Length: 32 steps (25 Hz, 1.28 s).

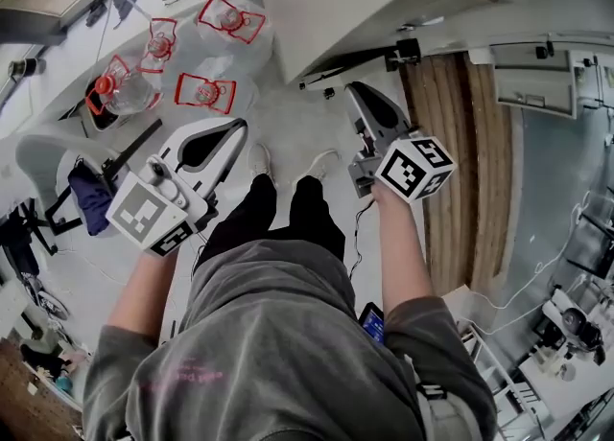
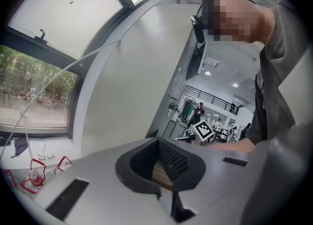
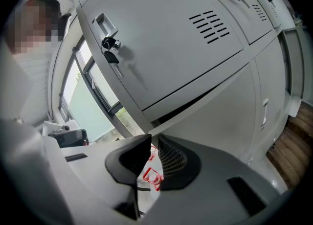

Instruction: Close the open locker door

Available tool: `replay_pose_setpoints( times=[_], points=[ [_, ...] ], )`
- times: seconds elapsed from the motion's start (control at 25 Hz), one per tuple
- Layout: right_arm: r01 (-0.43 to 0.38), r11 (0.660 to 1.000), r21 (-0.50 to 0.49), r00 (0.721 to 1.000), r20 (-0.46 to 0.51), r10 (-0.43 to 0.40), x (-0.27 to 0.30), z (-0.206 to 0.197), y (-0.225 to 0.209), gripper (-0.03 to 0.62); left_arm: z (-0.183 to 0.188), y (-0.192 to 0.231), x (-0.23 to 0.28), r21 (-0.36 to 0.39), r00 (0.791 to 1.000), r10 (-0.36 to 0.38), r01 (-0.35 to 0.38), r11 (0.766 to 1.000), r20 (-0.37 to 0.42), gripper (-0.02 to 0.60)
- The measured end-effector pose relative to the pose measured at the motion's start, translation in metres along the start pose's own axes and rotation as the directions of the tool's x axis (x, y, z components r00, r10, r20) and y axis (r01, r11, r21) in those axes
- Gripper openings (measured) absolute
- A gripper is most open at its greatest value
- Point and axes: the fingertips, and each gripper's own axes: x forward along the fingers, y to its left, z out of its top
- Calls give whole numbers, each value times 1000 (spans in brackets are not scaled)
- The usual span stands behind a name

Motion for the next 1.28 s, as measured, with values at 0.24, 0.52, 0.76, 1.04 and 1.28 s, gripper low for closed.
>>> replay_pose_setpoints(
  times=[0.24, 0.52, 0.76, 1.04, 1.28],
  points=[
    [7, 1000, -16, 1000, -13, -7, 15, 6, 2, 48, 2, 8, -7, -6, 1000, 14, -14, 1000, 9, 14],
    [18, 999, -36, 1000, -19, -19, 27, 10, 3, 44, 3, 16, -15, -14, 999, 29, -29, 999, 25, 14],
    [23, 999, -32, 1000, -17, -24, 33, 12, 4, 43, 4, 18, -20, -16, 999, 37, -36, 999, 35, 14],
    [25, 999, -33, 1000, -12, -26, 38, 15, 3, 41, 4, 22, -21, -20, 998, 44, -44, 999, 40, 14],
    [24, 999, -32, 1000, -9, -24, 42, 17, 4, 41, 3, 22, -22, -21, 998, 50, -49, 999, 42, 14]
  ],
)
